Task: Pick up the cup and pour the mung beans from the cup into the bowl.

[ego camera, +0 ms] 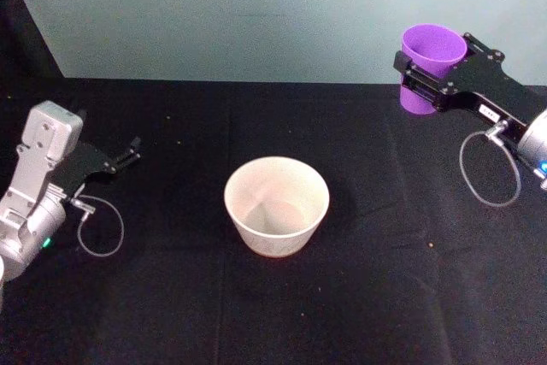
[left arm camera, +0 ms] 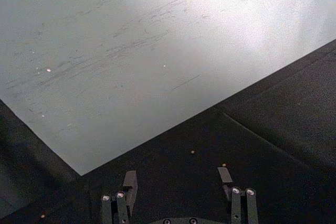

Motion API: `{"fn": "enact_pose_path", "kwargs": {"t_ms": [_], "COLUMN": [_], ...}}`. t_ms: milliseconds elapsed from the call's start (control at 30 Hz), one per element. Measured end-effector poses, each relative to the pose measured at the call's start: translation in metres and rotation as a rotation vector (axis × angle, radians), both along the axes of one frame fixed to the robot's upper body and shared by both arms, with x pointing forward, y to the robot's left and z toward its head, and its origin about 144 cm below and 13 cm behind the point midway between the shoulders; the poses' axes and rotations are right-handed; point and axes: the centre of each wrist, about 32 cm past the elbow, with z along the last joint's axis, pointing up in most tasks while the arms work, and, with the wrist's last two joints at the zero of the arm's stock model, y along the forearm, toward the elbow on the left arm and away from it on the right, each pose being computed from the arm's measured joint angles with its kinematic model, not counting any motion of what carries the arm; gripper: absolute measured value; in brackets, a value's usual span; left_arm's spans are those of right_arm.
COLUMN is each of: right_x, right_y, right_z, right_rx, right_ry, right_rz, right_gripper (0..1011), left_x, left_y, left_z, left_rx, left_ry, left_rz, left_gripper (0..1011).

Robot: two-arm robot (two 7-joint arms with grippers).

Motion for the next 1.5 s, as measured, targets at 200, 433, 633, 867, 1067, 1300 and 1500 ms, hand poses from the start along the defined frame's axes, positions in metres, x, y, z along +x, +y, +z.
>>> {"fn": "enact_pose_path", "kwargs": {"t_ms": [200,433,633,867,1067,1300,1500], "right_x": [0.0,0.0,0.0,0.0,0.0,0.0,0.0], "right_y": [0.0,0.0,0.0,0.0,0.0,0.0,0.0], "right_z": [0.0,0.0,0.0,0.0,0.0,0.0,0.0], "right_rx": [0.0,0.0,0.0,0.0,0.0,0.0,0.0], "right_ry": [0.0,0.0,0.0,0.0,0.0,0.0,0.0], "right_rz": [0.0,0.0,0.0,0.0,0.0,0.0,0.0], "right_gripper": [750,750,750,750,750,750,750], "left_x": [0.0,0.0,0.0,0.0,0.0,0.0,0.0], "left_y": [0.0,0.0,0.0,0.0,0.0,0.0,0.0], "left_z": [0.0,0.0,0.0,0.0,0.0,0.0,0.0], "left_rx": [0.0,0.0,0.0,0.0,0.0,0.0,0.0], "left_ry": [0.0,0.0,0.0,0.0,0.0,0.0,0.0], "left_rz": [0.0,0.0,0.0,0.0,0.0,0.0,0.0], "left_gripper": [1000,1000,1000,1000,1000,1000,1000]}}
